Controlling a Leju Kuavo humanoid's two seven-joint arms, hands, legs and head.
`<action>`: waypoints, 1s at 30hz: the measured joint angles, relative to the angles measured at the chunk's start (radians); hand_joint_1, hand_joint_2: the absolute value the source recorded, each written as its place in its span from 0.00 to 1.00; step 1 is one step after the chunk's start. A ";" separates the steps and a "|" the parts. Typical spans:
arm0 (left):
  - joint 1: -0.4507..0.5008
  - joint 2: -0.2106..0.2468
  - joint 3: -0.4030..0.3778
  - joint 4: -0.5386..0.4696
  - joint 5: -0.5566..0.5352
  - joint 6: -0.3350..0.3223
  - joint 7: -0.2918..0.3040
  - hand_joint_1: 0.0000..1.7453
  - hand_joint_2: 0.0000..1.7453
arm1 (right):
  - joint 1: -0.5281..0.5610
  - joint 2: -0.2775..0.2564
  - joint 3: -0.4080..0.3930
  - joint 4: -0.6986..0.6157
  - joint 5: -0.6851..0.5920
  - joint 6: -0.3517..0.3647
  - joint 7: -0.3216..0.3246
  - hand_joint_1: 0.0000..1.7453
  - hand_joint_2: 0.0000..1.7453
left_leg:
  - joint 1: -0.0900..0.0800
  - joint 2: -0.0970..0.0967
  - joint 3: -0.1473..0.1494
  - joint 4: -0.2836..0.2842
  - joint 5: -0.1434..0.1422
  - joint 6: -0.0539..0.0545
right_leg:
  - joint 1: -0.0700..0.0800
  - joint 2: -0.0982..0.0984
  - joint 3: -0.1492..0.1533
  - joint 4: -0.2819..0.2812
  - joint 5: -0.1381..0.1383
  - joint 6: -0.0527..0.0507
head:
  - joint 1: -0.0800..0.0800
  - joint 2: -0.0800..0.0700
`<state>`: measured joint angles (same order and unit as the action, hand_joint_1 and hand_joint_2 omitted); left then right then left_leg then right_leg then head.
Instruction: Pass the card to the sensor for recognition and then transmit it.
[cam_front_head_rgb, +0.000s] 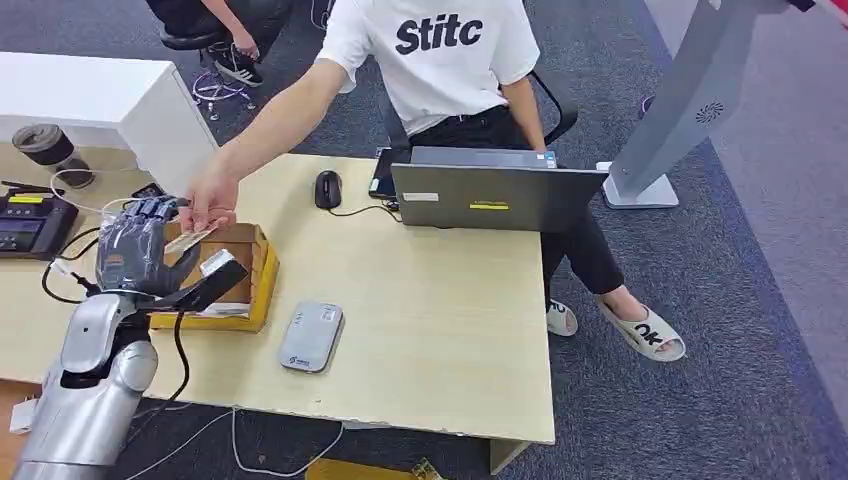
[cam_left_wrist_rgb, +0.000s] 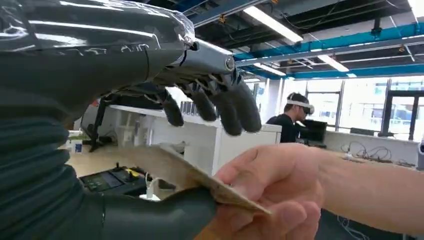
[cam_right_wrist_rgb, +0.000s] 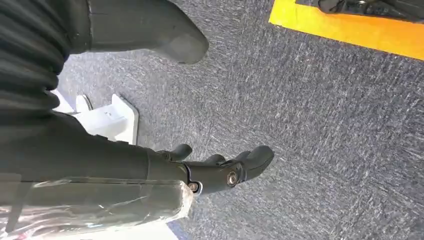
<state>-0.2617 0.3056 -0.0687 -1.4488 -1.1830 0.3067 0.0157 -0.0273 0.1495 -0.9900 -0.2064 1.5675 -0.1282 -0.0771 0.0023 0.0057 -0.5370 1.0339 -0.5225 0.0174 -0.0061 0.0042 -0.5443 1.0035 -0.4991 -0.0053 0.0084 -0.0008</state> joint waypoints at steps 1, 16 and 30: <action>0.002 0.002 0.000 0.000 0.002 0.000 -0.002 1.00 1.00 | 0.000 0.000 0.000 0.000 0.000 0.000 0.000 0.00 1.00 | 0.000 0.000 0.000 0.000 0.000 0.000 | 0.000 0.000 0.000 0.000 0.000 0.000 | 0.000 0.000; 0.006 0.014 -0.001 0.010 0.005 0.002 -0.011 1.00 1.00 | 0.000 0.000 0.000 0.001 -0.001 -0.001 -0.001 0.00 1.00 | 0.000 0.000 0.000 0.000 0.000 0.000 | 0.000 0.000 0.000 0.000 0.000 0.000 | 0.000 0.000; 0.011 -0.007 -0.052 0.016 -0.006 -0.036 -0.045 1.00 1.00 | 0.000 0.000 0.001 0.001 0.000 0.001 -0.001 0.00 1.00 | 0.000 0.000 0.000 0.000 0.000 0.000 | 0.000 0.000 0.000 0.000 0.000 0.000 | 0.000 0.000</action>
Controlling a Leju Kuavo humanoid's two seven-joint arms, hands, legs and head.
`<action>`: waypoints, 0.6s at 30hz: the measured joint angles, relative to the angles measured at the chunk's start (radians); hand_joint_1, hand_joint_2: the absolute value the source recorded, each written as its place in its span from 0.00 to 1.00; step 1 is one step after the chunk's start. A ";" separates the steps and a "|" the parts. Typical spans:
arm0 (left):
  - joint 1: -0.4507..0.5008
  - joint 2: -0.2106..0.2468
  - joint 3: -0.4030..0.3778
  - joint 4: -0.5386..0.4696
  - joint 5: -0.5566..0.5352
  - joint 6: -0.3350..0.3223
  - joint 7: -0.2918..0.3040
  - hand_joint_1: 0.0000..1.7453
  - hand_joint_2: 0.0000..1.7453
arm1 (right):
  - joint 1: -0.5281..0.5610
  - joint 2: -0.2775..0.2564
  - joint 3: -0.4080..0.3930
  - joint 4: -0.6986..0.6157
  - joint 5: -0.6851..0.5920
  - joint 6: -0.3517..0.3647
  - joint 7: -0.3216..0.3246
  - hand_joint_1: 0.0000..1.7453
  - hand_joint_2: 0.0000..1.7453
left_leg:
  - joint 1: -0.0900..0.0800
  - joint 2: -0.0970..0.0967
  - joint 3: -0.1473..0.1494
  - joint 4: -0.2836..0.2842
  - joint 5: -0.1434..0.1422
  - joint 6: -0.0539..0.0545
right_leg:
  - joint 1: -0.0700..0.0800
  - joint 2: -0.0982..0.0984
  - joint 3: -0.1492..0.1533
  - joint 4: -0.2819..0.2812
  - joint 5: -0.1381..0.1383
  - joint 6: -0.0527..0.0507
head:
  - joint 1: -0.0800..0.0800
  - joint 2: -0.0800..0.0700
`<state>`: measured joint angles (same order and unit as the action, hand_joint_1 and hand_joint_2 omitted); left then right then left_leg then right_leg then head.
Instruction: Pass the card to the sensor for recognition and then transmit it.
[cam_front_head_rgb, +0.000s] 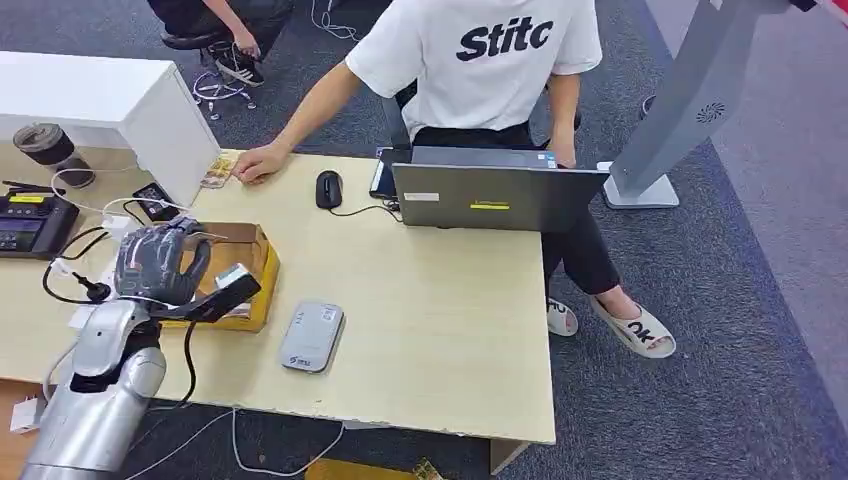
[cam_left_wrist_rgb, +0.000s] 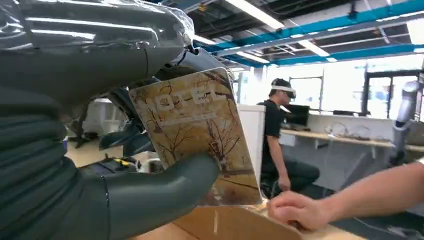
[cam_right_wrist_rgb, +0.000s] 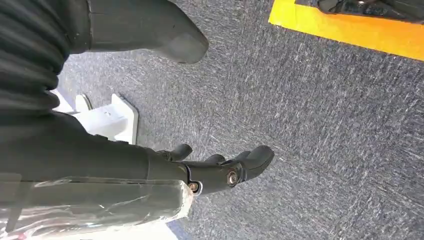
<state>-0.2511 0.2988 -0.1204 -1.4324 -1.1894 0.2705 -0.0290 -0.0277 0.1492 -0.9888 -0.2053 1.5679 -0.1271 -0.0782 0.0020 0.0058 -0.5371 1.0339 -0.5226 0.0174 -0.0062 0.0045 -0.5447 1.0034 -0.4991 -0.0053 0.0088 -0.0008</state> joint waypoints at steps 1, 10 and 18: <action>0.000 -0.004 -0.015 0.000 -0.006 -0.007 0.000 1.00 1.00 | 0.000 0.000 0.001 0.000 0.000 0.001 0.000 0.00 1.00 | 0.000 0.000 0.000 0.000 0.000 0.000 | 0.000 0.000 0.000 0.000 0.000 0.000 | 0.000 0.000; -0.002 -0.049 -0.150 0.009 -0.008 -0.034 0.001 1.00 1.00 | 0.000 0.000 0.008 0.000 0.000 0.005 0.002 0.00 1.00 | 0.000 0.000 0.000 0.000 0.000 0.000 | 0.000 0.000 0.000 0.000 0.000 0.000 | 0.000 0.000; -0.003 -0.072 -0.229 0.027 -0.012 -0.079 0.006 1.00 1.00 | 0.000 0.000 0.008 0.000 -0.001 0.018 0.011 0.00 1.00 | 0.000 0.000 0.000 0.000 0.000 0.000 | 0.000 0.000 0.000 0.000 0.000 0.000 | 0.000 0.000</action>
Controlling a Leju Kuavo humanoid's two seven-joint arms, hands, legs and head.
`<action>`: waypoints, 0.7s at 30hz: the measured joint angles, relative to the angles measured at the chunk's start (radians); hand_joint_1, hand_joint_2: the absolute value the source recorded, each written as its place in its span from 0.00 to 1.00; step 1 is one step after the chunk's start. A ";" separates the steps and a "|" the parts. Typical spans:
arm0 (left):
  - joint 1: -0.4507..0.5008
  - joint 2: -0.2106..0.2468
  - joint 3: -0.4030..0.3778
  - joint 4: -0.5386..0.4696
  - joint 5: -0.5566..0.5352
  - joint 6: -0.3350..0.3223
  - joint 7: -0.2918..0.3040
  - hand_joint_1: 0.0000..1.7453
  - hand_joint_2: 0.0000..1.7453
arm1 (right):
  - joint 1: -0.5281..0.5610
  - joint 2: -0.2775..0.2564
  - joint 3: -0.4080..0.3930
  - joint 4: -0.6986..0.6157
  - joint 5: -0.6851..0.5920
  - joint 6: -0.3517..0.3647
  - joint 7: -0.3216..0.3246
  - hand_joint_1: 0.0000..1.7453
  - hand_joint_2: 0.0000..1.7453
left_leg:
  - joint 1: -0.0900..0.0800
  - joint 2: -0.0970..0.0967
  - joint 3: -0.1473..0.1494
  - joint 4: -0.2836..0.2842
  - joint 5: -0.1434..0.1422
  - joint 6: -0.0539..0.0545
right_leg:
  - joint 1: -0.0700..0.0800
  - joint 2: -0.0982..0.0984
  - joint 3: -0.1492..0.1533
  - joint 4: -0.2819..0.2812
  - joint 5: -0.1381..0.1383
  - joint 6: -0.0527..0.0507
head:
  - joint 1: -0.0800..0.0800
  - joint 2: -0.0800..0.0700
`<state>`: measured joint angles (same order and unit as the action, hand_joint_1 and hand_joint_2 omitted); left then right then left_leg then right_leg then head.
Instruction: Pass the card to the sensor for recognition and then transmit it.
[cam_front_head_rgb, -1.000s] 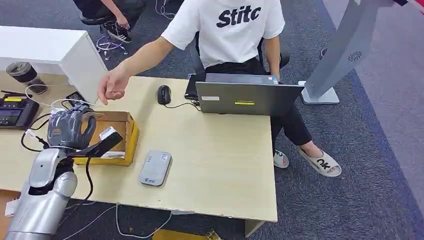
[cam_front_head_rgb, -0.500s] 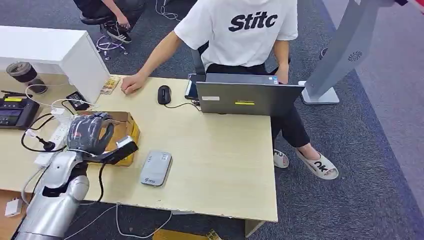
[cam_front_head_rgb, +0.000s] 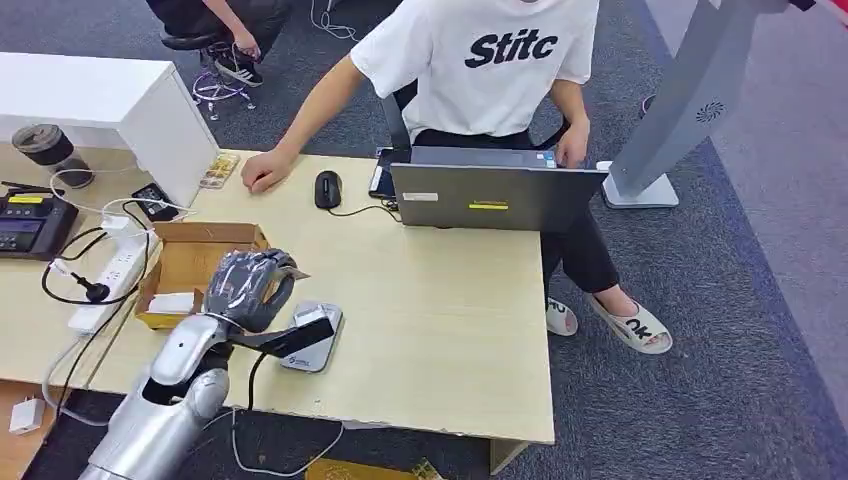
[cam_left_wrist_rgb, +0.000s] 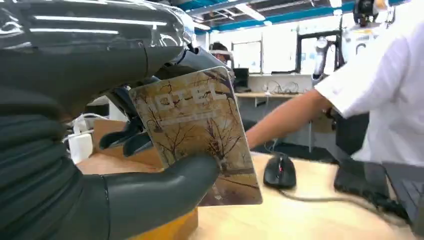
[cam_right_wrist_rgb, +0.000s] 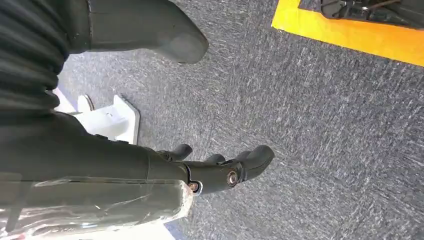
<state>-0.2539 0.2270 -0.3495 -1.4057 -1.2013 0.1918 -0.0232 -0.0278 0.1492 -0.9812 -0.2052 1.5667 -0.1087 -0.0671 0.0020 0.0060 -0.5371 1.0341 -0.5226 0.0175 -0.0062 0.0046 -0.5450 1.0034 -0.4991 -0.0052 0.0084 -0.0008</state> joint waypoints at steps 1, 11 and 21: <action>0.000 0.000 -0.010 0.006 -0.005 -0.008 0.005 1.00 1.00 | 0.000 0.000 0.000 0.000 0.000 0.000 0.000 0.00 1.00 | 0.000 0.000 0.000 0.000 0.000 0.000 | 0.000 0.000 0.000 0.000 0.000 0.000 | 0.000 0.000; 0.000 0.001 -0.051 0.062 -0.015 -0.026 0.016 1.00 1.00 | 0.000 0.000 0.000 0.000 0.000 0.002 0.000 0.00 1.00 | 0.000 0.000 0.000 0.000 0.000 0.000 | 0.000 0.000 0.000 0.000 0.000 0.000 | 0.000 0.000; 0.001 0.000 -0.054 0.135 -0.012 -0.028 0.034 1.00 1.00 | 0.000 -0.001 0.000 0.000 0.000 0.003 0.004 0.00 1.00 | 0.000 0.000 0.000 0.000 0.000 0.000 | 0.000 0.000 0.000 0.000 0.000 0.000 | 0.000 0.000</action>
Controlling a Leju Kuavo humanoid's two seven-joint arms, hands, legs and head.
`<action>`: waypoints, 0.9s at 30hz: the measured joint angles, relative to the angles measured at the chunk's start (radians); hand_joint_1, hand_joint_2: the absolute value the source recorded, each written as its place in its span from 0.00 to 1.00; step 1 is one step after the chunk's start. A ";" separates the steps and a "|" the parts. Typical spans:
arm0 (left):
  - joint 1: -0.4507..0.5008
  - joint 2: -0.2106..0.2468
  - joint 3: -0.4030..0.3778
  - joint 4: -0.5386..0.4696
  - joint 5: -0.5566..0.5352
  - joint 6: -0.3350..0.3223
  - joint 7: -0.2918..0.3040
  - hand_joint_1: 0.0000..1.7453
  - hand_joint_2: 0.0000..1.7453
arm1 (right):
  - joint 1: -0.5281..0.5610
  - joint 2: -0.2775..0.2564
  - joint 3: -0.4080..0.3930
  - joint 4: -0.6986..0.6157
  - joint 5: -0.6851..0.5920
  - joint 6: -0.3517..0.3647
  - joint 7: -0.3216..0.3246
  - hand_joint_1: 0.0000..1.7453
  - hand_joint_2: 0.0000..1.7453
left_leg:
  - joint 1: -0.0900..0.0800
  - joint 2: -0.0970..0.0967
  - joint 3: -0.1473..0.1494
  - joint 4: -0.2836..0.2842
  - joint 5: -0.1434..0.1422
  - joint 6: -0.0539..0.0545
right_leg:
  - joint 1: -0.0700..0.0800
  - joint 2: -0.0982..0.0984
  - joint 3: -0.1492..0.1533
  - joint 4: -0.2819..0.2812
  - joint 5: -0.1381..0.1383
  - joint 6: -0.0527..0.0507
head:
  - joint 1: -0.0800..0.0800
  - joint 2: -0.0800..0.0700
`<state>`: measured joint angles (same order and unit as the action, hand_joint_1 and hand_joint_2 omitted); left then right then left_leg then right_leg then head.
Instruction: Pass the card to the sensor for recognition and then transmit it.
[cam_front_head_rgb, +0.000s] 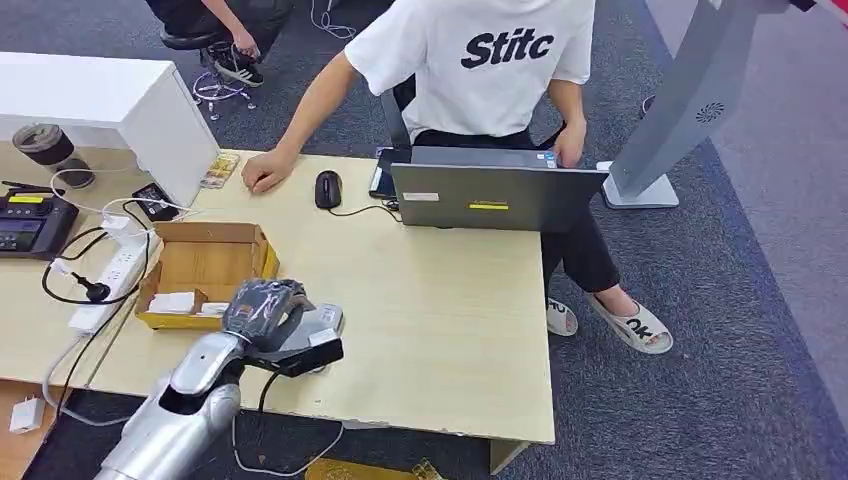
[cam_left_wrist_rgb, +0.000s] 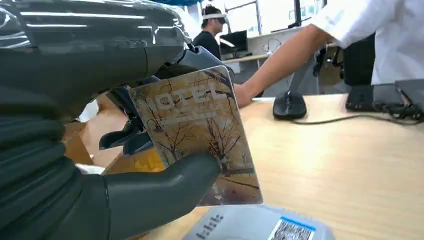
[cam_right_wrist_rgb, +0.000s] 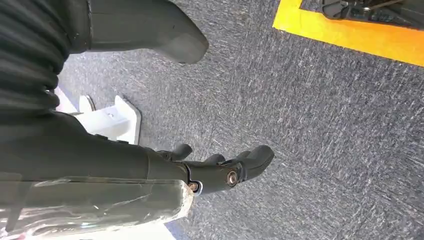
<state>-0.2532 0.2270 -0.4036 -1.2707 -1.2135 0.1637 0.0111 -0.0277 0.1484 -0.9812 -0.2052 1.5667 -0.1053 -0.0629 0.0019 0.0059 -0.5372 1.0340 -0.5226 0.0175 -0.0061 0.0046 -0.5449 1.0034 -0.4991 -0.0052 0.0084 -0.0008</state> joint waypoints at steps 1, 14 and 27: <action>0.001 0.000 0.000 0.008 0.000 0.001 0.000 1.00 1.00 | 0.000 0.000 0.000 0.000 0.000 0.001 0.000 0.00 1.00 | 0.000 0.000 0.000 0.000 0.000 0.000 | 0.000 0.000 0.000 0.000 0.000 0.000 | 0.000 0.000; 0.003 -0.010 0.000 0.056 0.012 0.016 -0.002 1.00 1.00 | 0.000 0.000 0.000 0.000 0.000 0.001 0.000 0.00 1.00 | 0.000 0.000 0.000 0.000 0.000 0.000 | 0.000 0.000 0.000 0.000 0.000 0.000 | 0.000 0.000; 0.003 -0.020 0.000 0.081 0.018 0.032 -0.003 1.00 1.00 | 0.000 0.000 0.000 0.000 0.000 0.007 0.000 0.00 1.00 | 0.000 0.000 0.000 0.000 0.000 0.000 | 0.000 0.000 0.001 0.000 0.000 0.000 | 0.000 0.000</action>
<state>-0.2504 0.2068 -0.4036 -1.1898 -1.1952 0.1957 0.0080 -0.0277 0.1480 -0.9812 -0.2052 1.5667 -0.0980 -0.0629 0.0019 0.0056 -0.5369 1.0340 -0.5226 0.0175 -0.0061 0.0043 -0.5441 1.0034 -0.4991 -0.0052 0.0084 -0.0008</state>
